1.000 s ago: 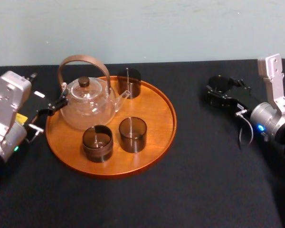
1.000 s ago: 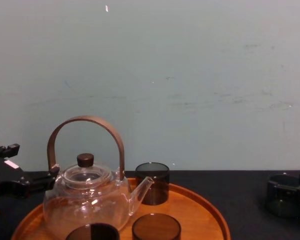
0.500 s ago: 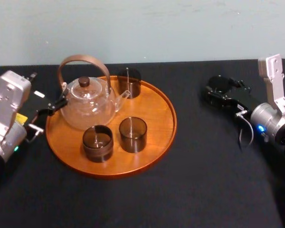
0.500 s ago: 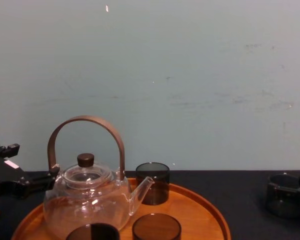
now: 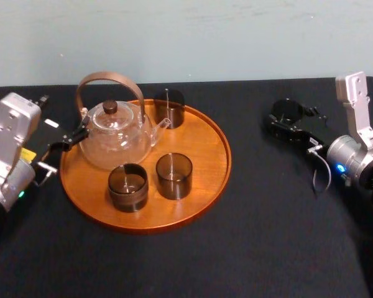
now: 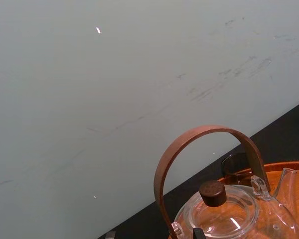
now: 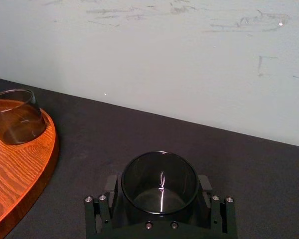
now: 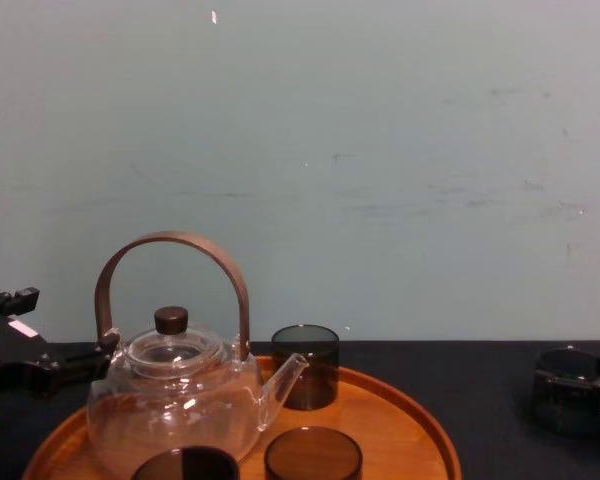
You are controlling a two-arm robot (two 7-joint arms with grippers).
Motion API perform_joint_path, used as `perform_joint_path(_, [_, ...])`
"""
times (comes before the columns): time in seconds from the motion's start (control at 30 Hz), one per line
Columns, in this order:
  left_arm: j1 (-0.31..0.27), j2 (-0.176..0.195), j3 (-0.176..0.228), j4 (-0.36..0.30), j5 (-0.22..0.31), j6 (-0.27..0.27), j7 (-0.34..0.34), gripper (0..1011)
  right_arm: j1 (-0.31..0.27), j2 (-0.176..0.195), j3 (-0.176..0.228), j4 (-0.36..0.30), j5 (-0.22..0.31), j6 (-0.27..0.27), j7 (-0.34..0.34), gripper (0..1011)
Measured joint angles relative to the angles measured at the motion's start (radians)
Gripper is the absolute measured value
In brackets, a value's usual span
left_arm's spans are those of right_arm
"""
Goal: Pick up the glass from the table and place it on the tray.
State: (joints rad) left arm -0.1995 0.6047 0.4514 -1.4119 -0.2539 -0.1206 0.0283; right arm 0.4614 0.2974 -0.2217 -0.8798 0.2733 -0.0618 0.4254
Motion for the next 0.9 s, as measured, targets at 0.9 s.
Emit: perform_joint_path(0.9, [0.000, 0.000, 0.000, 0.000, 0.000, 0.000, 0.000, 1009, -0.002, 0.001, 0.001, -0.003, 0.002, 0.000, 0.001, 900])
